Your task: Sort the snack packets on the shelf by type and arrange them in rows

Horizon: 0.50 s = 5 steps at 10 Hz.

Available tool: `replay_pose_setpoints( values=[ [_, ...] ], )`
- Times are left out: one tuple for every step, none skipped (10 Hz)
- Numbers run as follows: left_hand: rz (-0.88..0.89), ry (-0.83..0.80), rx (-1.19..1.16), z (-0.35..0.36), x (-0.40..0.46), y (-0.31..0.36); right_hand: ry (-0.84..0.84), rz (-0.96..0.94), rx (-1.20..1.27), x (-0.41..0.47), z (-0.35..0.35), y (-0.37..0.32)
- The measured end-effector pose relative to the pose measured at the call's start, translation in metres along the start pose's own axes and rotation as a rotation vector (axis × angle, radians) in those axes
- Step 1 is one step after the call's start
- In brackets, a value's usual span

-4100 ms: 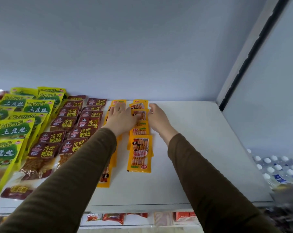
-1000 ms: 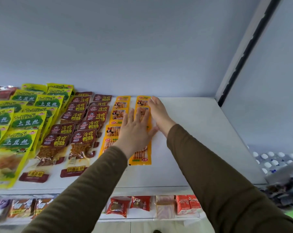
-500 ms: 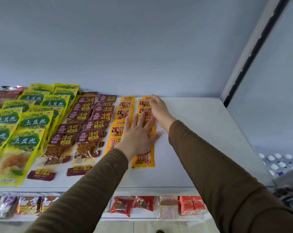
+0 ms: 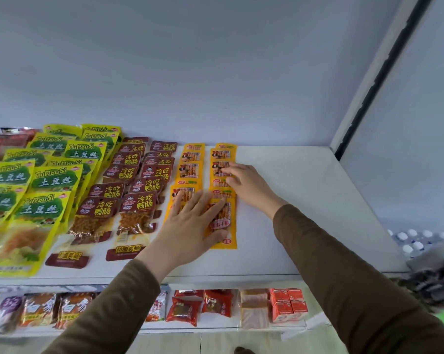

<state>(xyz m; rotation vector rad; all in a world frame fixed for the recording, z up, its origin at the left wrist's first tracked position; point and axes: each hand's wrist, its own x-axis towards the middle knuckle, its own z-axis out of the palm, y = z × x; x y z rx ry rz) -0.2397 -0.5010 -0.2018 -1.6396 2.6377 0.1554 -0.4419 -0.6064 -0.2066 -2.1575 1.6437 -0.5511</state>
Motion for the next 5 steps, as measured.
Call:
replay_pose_setpoints(
  values=[
    [0.006, 0.019, -0.009, -0.003, 0.000, 0.000, 0.024, 0.017, 0.017, -0.005, -0.004, -0.008],
    [0.049, 0.049, -0.005, -0.003, -0.002, 0.002, 0.041, 0.025, -0.008, -0.013, -0.006, -0.014],
    [0.068, 0.020, 0.008, -0.002, -0.006, 0.005, -0.026, 0.035, -0.045, -0.023, -0.007, -0.021],
    [0.086, 0.059, -0.101, -0.005, -0.009, 0.001, 0.027, 0.009, -0.069, -0.036, -0.012, -0.026],
    [0.072, 0.163, -0.165, -0.023, -0.010, -0.012, 0.120, -0.039, -0.086, -0.049, -0.022, -0.037]
  ],
)
